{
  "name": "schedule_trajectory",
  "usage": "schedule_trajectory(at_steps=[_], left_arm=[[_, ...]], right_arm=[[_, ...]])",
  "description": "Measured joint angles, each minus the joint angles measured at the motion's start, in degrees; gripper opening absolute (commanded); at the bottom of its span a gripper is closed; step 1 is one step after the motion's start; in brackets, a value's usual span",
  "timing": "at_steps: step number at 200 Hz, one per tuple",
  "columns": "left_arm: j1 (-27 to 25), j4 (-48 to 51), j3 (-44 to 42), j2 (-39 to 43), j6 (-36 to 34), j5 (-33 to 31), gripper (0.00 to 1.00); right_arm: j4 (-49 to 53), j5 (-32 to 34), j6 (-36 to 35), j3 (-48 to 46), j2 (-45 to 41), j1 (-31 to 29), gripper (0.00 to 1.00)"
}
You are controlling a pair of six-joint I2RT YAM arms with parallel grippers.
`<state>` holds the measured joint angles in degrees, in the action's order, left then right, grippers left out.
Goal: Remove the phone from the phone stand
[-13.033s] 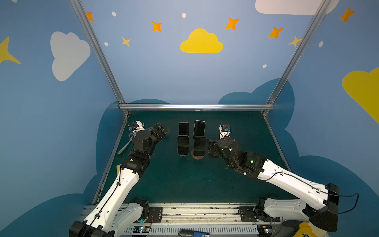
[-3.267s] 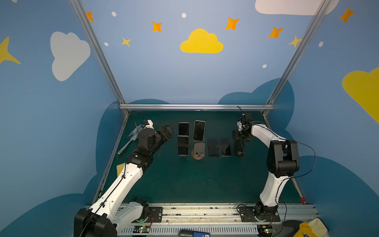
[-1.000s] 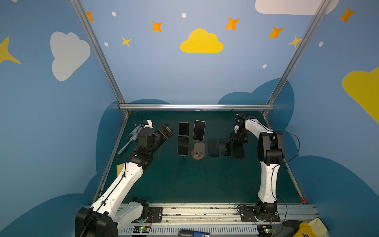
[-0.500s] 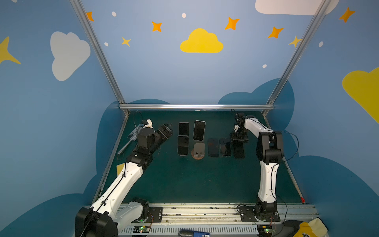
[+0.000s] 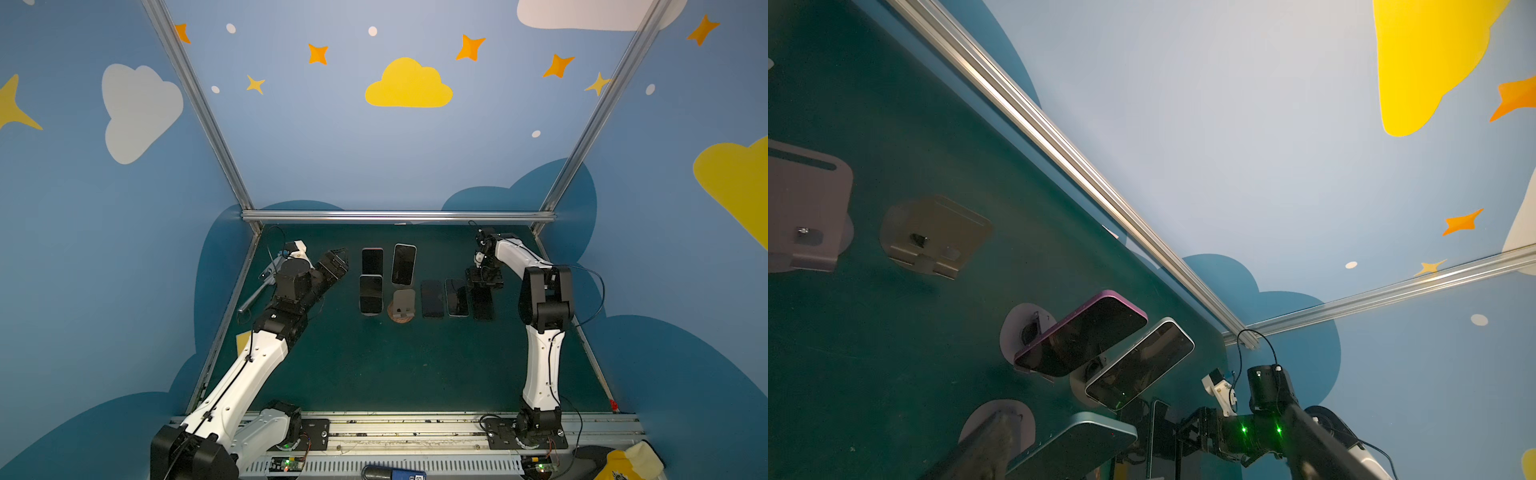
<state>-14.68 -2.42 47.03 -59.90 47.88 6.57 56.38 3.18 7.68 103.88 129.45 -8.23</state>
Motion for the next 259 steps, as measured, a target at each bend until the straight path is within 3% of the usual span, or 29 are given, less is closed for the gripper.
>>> schedule_trajectory(at_steps=[97, 116, 143, 173, 200, 233, 259], left_arm=[[0.2, -0.5, 0.0, 0.0, 0.4, 0.6, 1.00], [0.2, -0.6, 0.0, 0.0, 0.4, 0.8, 1.00], [0.2, -0.6, 0.0, -0.2, 0.4, 1.0, 1.00], [0.1, -0.5, 0.0, -0.2, 0.2, 0.9, 1.00], [-0.2, -0.2, 0.0, -0.2, -0.3, 0.6, 1.00], [-1.3, 0.9, 0.0, -0.4, -0.8, 0.4, 1.00], [-1.7, 1.6, 0.0, -0.4, -1.1, 0.0, 1.00]], right_arm=[[0.7, 1.3, 2.7, 3.0, -1.7, 0.0, 0.78], [0.7, 2.5, 4.3, 2.2, -6.3, -0.5, 0.77], [-1.4, 4.4, 7.5, -2.4, -20.1, -1.8, 0.77], [-6.6, 7.9, 10.5, -11.8, -38.0, -8.8, 0.78], [-12.4, 8.2, 12.5, -23.3, -49.2, -16.5, 0.80], [-21.2, 9.7, 17.5, -39.4, -57.7, -24.8, 0.85], [-27.2, 12.1, 21.6, -45.3, -58.1, -33.6, 0.86]])
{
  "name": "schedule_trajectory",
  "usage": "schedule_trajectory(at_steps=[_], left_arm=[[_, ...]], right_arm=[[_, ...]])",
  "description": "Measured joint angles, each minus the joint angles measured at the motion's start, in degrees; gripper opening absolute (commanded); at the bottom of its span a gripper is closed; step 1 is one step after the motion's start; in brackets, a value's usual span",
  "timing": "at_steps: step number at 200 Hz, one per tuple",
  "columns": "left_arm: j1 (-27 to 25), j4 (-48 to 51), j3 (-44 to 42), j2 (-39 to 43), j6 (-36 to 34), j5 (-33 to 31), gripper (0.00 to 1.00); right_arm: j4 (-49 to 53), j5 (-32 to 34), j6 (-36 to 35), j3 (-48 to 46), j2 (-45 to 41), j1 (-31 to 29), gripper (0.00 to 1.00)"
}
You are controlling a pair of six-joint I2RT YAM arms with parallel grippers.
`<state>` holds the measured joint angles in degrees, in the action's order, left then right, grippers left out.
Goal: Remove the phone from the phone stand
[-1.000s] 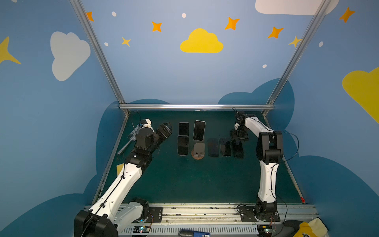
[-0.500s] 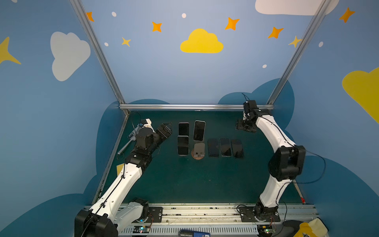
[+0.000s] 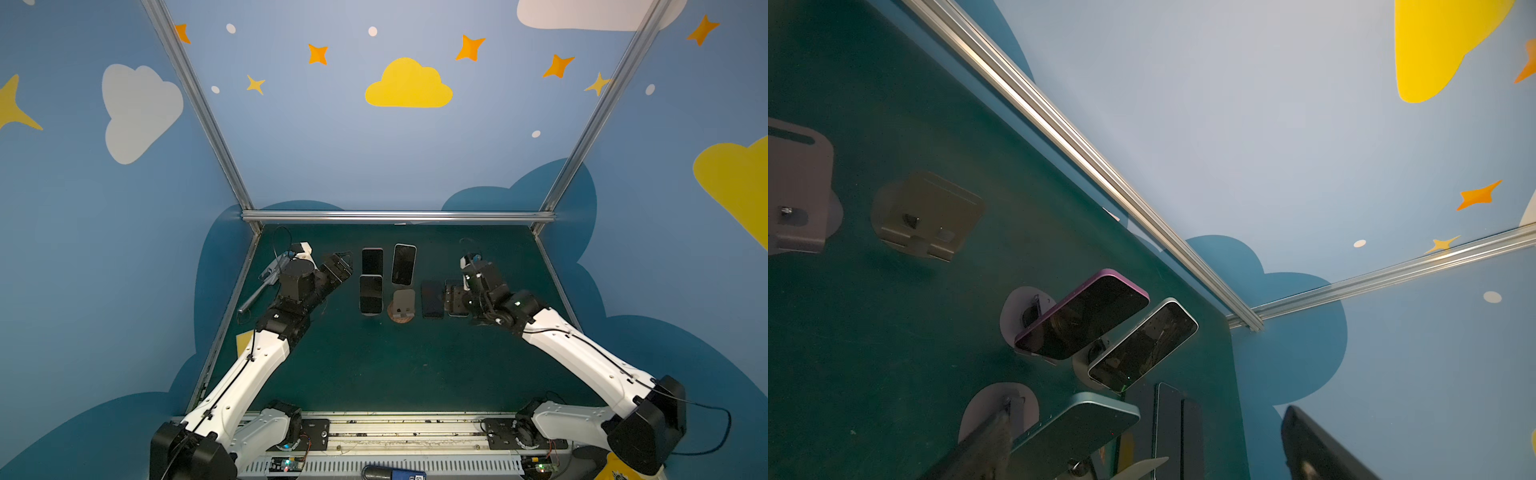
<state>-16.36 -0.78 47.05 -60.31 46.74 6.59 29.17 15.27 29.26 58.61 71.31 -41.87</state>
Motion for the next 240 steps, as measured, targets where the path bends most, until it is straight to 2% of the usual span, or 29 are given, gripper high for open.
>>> schedule_trajectory(at_steps=[28, 76, 180, 240], left_arm=[[-0.2, 0.3, 0.0, 0.1, -0.2, -1.0, 1.00], [-0.3, 1.0, 0.0, 0.1, -0.5, -1.8, 1.00], [-0.3, 2.0, 0.0, 1.6, -0.5, -4.7, 1.00], [-0.2, 2.4, 0.0, 1.6, -0.5, -4.7, 1.00]], right_arm=[[-3.3, 3.3, 4.7, 1.4, 4.4, -6.2, 0.86], [-4.6, 6.4, 9.5, 7.9, 14.4, -9.9, 0.87], [-1.0, 8.6, 12.5, 19.6, 29.2, -11.7, 0.90], [-0.1, 10.4, 13.3, 21.2, 33.6, -11.8, 0.90]])
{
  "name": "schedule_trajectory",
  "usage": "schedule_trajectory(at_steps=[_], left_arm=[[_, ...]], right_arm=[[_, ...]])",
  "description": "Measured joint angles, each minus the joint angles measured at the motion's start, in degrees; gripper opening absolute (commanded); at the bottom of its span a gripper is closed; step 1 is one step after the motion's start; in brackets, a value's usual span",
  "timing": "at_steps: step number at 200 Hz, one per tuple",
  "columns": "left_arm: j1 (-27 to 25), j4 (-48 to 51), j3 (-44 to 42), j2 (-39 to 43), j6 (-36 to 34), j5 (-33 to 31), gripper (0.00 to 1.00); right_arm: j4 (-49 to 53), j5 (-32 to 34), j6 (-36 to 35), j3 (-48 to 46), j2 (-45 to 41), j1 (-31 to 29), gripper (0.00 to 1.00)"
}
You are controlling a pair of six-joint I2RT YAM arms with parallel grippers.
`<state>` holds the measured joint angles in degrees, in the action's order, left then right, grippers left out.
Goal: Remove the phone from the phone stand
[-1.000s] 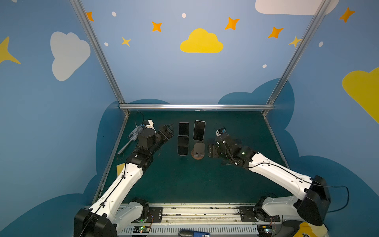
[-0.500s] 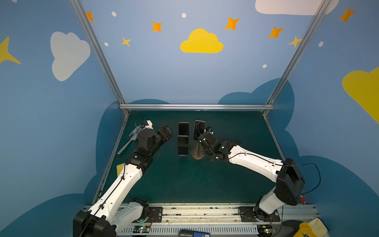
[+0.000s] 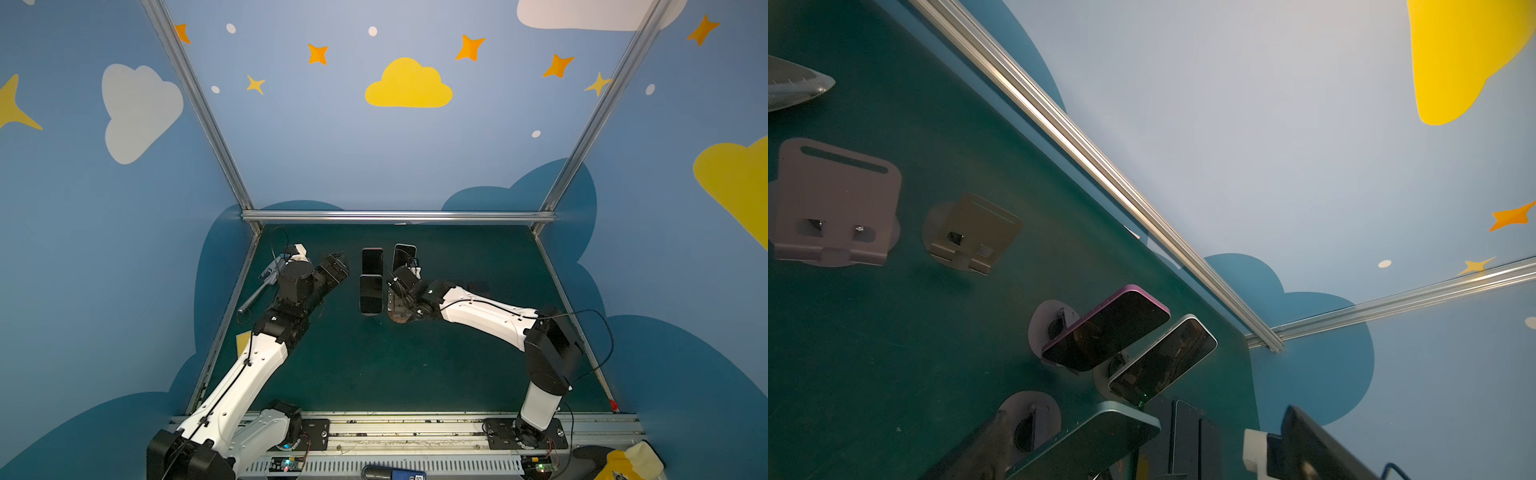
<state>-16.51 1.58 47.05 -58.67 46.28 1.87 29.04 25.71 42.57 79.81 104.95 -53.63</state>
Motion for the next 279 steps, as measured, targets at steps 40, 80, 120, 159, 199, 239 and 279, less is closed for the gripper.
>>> schedule_trajectory(at_steps=[40, 80, 120, 159, 199, 239, 279], left_arm=[[0.1, 0.0, 0.0, 0.0, 0.0, 0.0, 1.00], [0.4, 0.0, 0.0, 0.0, 0.0, 0.0, 1.00], [0.8, 0.0, 0.0, 0.0, 0.0, 0.1, 1.00], [1.2, 0.0, 0.0, 0.0, 0.0, 0.2, 1.00], [1.9, 0.0, 0.0, 0.1, 0.0, 0.2, 1.00], [2.8, 0.0, 0.0, 1.0, 0.0, -1.8, 1.00], [4.4, 0.1, 0.0, 1.7, -0.9, -5.7, 1.00]], right_arm=[[-0.2, 0.3, 0.5, 1.0, 3.5, 0.5, 0.86], [-0.9, 0.4, 1.4, 1.0, 4.6, 0.7, 0.63], [-1.6, 0.9, 0.9, 0.4, 4.4, 0.3, 0.59], [-1.9, 2.1, 0.2, -3.8, 0.9, -0.6, 0.58], [0.6, 3.7, -1.3, -7.3, -6.7, -2.5, 0.58], [4.2, 5.4, -3.0, -9.7, -13.5, -5.7, 0.56], [12.4, 9.0, -2.8, -7.9, -17.0, -13.9, 0.55]])
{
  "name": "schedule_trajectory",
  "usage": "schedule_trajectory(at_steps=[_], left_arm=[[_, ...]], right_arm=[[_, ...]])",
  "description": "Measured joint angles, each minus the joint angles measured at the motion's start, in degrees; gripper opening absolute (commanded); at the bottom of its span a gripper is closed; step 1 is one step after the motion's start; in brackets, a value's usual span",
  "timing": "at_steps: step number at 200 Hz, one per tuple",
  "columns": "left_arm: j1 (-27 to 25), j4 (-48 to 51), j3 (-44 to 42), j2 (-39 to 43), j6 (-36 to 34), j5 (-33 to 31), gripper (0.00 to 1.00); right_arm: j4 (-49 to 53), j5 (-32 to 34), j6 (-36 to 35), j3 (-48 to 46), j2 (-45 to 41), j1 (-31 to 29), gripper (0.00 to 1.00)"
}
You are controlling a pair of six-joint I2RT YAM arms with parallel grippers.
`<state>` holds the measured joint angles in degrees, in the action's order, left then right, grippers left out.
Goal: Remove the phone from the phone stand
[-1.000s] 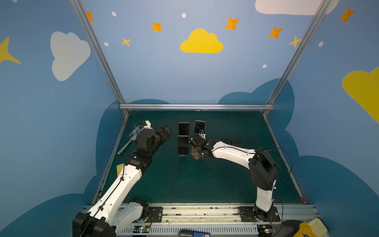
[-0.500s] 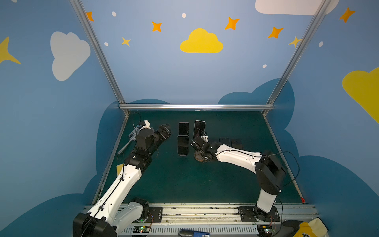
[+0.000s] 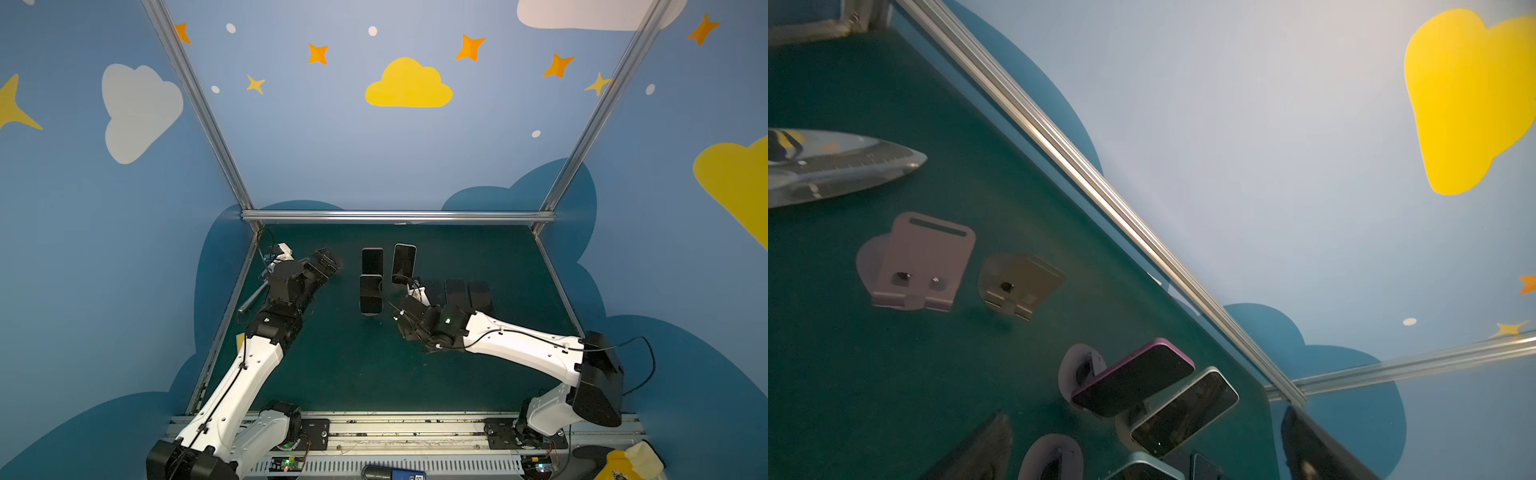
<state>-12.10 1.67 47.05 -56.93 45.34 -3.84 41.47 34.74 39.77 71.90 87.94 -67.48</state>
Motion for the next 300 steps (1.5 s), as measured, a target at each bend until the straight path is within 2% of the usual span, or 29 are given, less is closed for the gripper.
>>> schedule_trajectory(at_steps=[33, 63, 86, 120, 162, 203, 300], left_arm=[[1.5, 0.3, 0.0, 1.3, -1.7, -3.3, 1.00], [4.1, 0.5, 0.0, 1.7, -2.9, -7.3, 1.00], [6.6, 1.6, 0.0, 1.6, -3.1, -11.8, 1.00], [9.6, 2.1, -0.5, 2.1, -2.4, -16.5, 1.00], [11.1, 2.3, -1.5, 3.9, -1.8, -20.1, 1.00], [12.4, 2.4, -1.5, 5.0, -1.1, -21.8, 1.00], [13.2, 2.5, -1.5, 4.3, 0.8, -21.7, 1.00]], right_arm=[[0.0, 1.5, -2.9, 3.1, -1.9, -7.6, 0.55], [-10.0, 3.0, -10.4, 3.7, -1.0, -13.5, 0.55], [-16.0, 3.1, -15.4, 8.4, 3.9, -14.6, 0.55], [-24.2, 3.6, -21.9, 18.5, 15.3, -13.4, 0.55], [-27.1, 2.1, -24.2, 29.2, 26.6, -8.0, 0.55], [-24.7, 1.3, -25.4, 45.6, 40.0, -2.5, 0.56], [-16.9, -5.6, -26.8, 63.7, 56.5, 1.0, 0.57]])
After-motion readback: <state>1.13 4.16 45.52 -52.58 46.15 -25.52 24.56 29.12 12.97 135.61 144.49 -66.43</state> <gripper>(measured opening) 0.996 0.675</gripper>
